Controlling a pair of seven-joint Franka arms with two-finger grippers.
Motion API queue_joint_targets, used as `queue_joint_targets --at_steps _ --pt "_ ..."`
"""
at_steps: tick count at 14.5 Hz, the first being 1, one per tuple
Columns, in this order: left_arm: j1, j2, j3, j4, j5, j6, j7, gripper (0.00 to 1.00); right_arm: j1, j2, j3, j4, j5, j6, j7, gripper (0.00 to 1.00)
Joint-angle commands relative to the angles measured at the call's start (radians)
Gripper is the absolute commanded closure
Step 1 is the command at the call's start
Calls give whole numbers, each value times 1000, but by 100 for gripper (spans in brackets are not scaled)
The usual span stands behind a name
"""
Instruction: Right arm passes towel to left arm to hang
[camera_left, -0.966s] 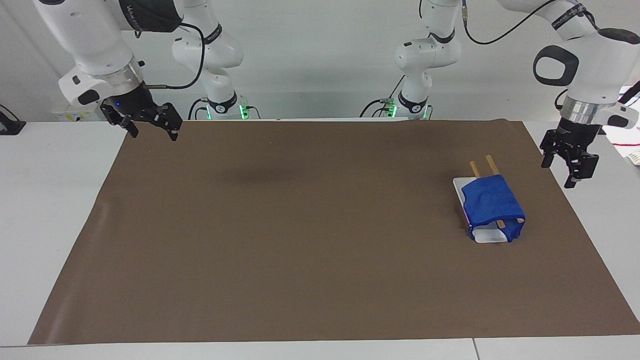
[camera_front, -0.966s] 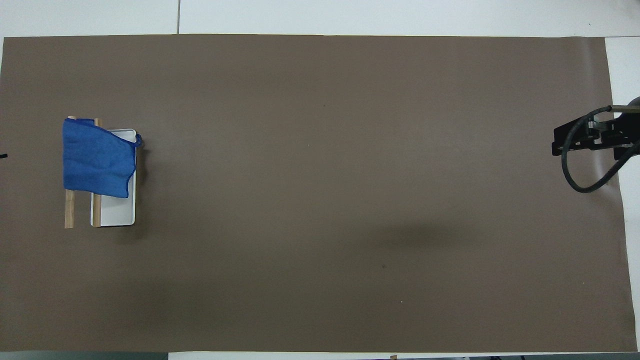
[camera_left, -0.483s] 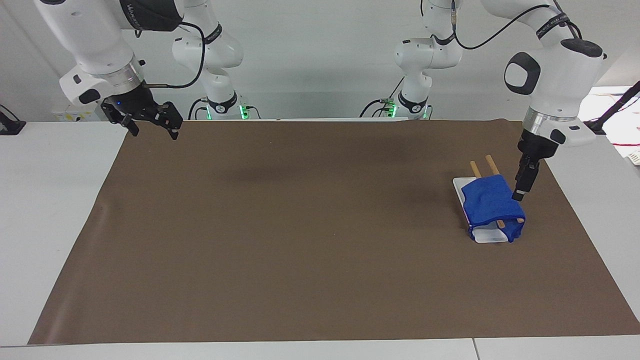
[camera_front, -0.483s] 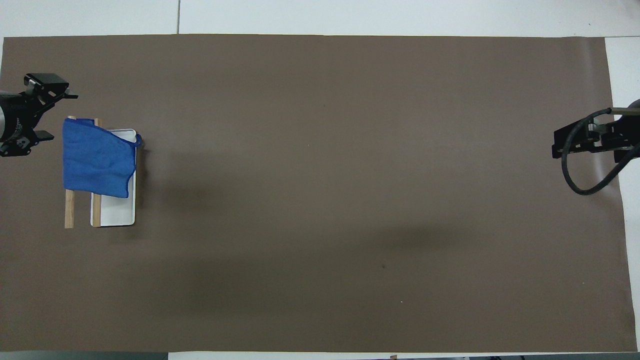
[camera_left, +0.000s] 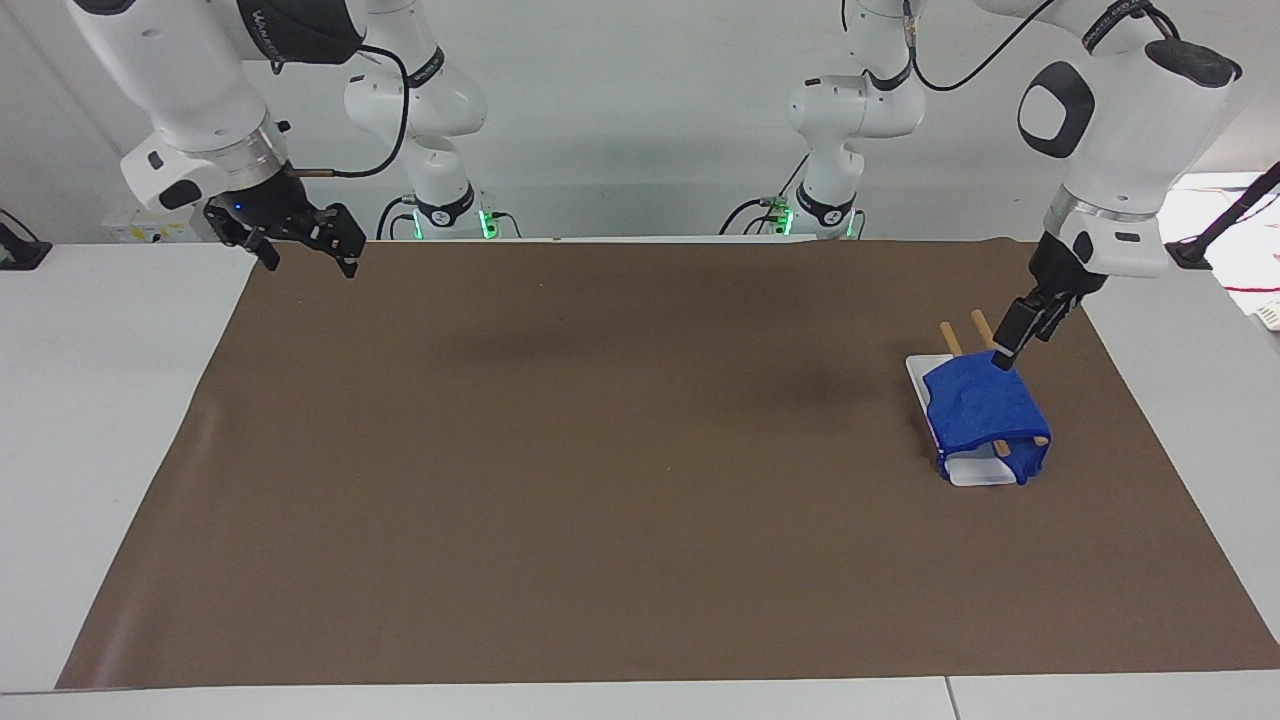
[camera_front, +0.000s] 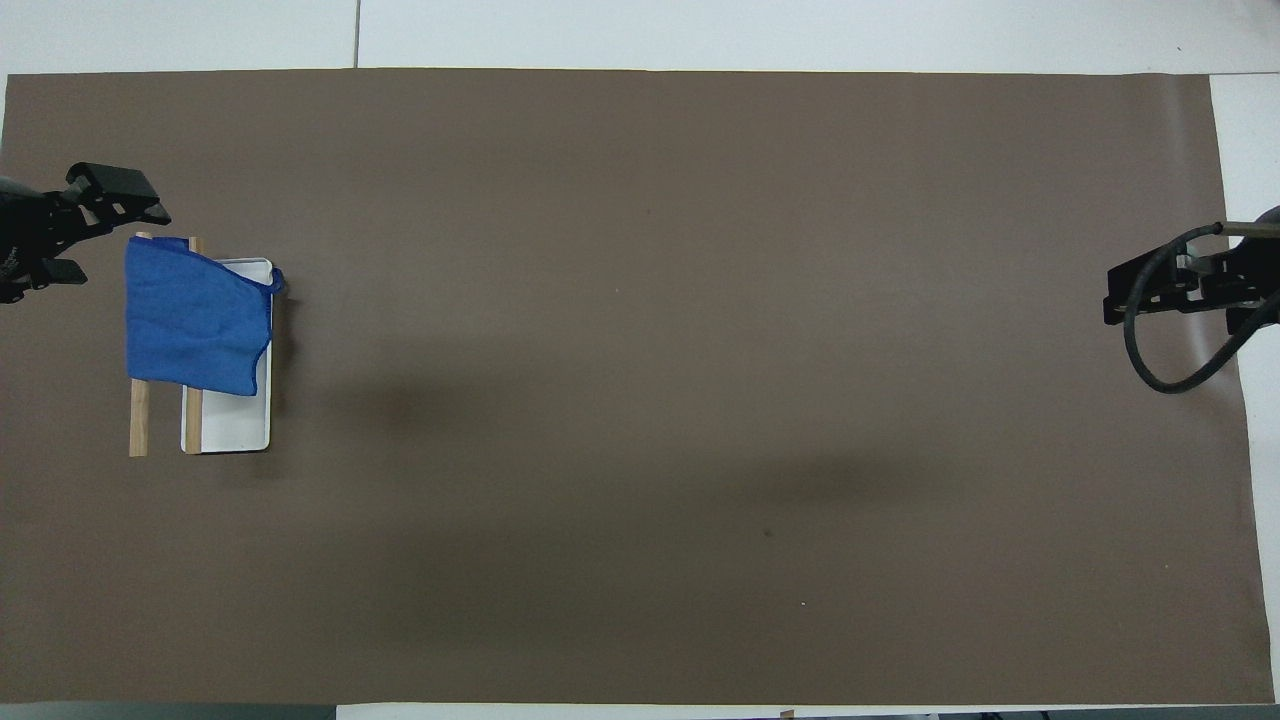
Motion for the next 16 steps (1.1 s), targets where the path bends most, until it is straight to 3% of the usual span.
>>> queue_joint_targets --at_steps 1,6,16 --pt "-9 10 3 31 6 -83 146 0 -1 -28 -5 -31 17 -2 17 0" --pt "-7 12 3 91 6 -273 385 0 2 -28 -5 -29 17 -3 16 0" --pt "68 -4 17 85 -17 -341 543 0 -2 -28 -8 -26 18 2 16 0"
